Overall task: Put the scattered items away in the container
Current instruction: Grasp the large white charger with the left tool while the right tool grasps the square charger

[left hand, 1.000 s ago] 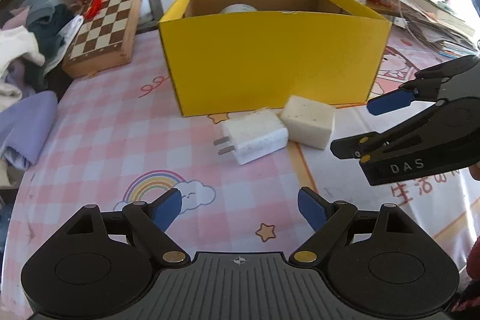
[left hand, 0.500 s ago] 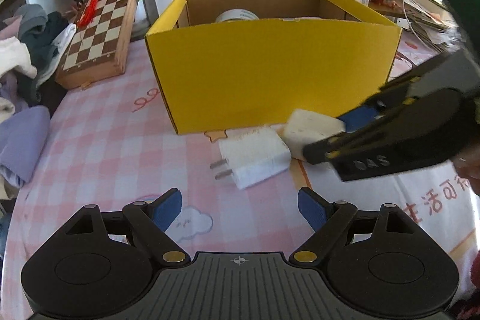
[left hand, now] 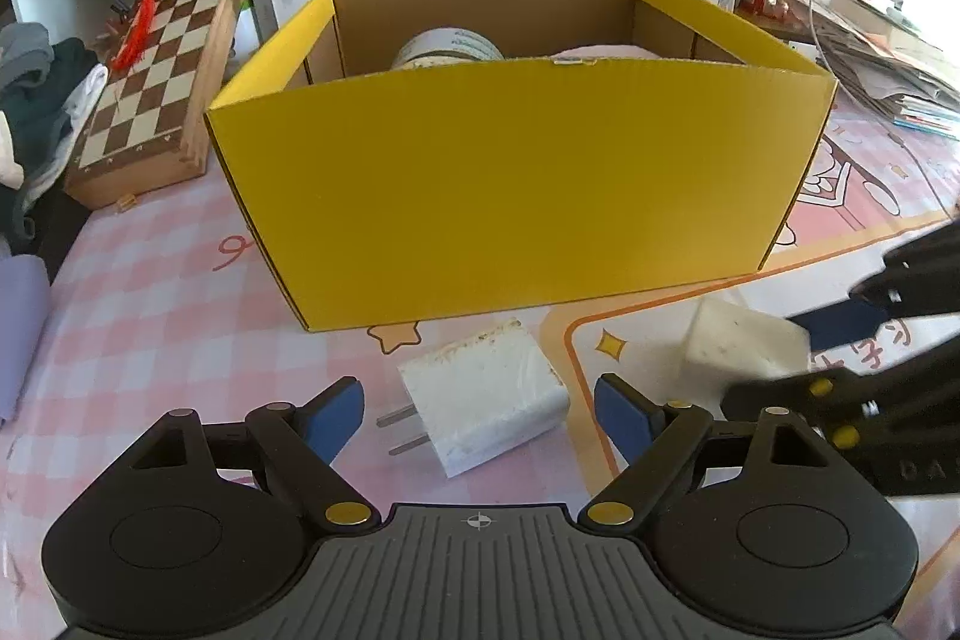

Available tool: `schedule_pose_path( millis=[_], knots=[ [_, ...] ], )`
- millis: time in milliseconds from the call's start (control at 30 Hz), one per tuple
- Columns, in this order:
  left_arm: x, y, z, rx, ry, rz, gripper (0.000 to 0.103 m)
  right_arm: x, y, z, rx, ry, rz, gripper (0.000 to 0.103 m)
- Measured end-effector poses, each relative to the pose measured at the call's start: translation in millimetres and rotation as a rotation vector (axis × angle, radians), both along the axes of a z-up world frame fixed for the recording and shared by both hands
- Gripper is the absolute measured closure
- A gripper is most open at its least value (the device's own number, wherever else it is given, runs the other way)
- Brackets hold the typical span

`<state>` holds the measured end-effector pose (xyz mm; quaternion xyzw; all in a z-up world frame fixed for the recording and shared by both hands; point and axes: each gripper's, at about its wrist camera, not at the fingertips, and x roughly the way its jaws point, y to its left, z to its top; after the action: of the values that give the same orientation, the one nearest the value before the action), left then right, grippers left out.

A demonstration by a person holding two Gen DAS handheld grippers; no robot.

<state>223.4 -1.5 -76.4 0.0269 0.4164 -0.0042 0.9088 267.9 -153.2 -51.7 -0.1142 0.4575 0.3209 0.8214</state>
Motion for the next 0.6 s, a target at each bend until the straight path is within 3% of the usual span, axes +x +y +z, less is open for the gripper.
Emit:
schedule_pose_path(
  millis=[100,300,600],
  knots=[
    [2,4,-3,-0.02,0.009,0.02,0.018,-3,-1,0,-0.005,-0.004,0.004,0.067],
    [4,12,-9,-0.06,0.027,0.039,0.032,-5,1,-1,-0.019,-0.007,0.012,0.067],
    [-11,19,-1,-0.11,0.032,0.033,0.032,-9,1,0,-0.032,-0.013,0.012,0.067]
  ],
)
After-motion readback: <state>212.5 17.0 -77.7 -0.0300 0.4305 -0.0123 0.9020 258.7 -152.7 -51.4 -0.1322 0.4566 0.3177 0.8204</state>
